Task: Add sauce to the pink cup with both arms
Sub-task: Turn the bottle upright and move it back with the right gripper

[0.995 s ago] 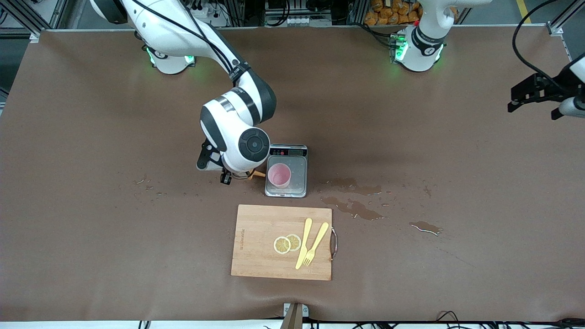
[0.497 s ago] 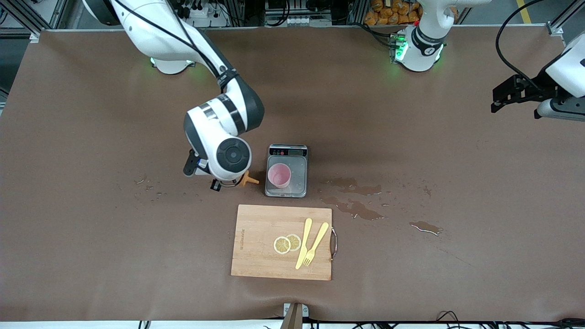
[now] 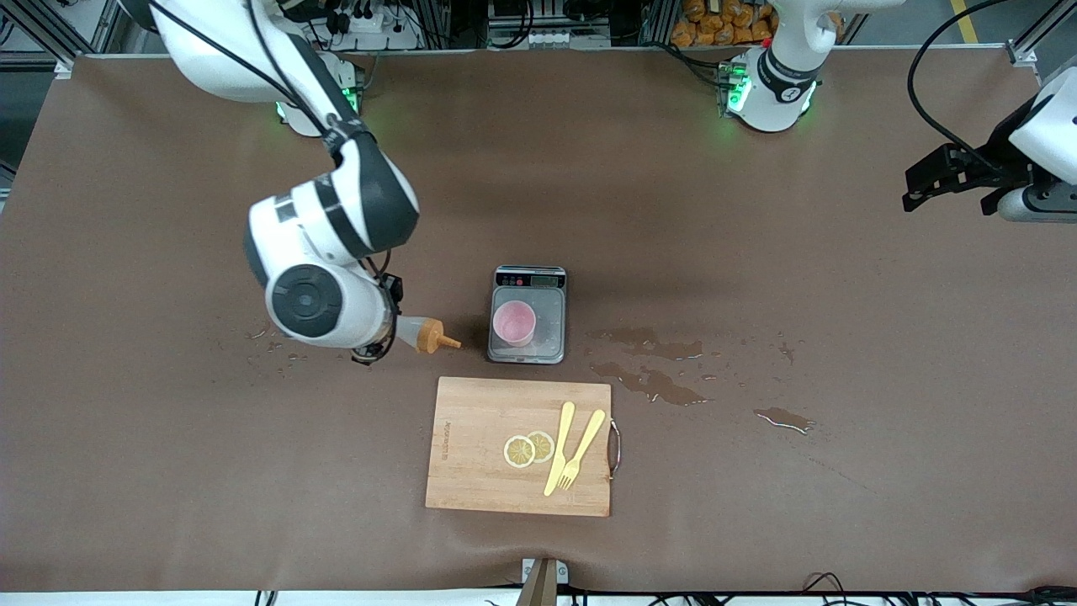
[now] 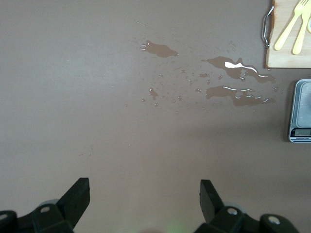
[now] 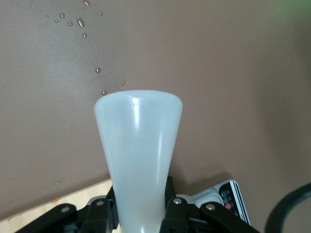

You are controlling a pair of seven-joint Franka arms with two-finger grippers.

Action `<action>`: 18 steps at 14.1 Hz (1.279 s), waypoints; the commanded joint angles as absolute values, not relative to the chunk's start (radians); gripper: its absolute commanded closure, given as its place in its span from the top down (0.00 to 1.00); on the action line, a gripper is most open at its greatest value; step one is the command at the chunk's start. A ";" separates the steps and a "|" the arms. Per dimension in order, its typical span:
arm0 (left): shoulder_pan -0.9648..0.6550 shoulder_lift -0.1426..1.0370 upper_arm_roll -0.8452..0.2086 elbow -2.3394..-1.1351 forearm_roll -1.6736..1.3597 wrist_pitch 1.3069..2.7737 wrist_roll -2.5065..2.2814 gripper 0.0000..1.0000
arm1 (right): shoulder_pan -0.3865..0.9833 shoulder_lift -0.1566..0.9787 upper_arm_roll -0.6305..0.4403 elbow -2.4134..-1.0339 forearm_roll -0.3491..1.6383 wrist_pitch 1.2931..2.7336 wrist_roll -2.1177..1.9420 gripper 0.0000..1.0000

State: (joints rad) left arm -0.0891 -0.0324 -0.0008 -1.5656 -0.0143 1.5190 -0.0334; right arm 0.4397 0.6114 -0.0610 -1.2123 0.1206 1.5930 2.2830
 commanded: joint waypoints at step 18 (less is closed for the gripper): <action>-0.071 -0.057 -0.011 -1.575 -0.011 1.525 -0.072 1.00 | -0.116 0.497 -0.051 -1.431 0.725 1.506 1.465 0.14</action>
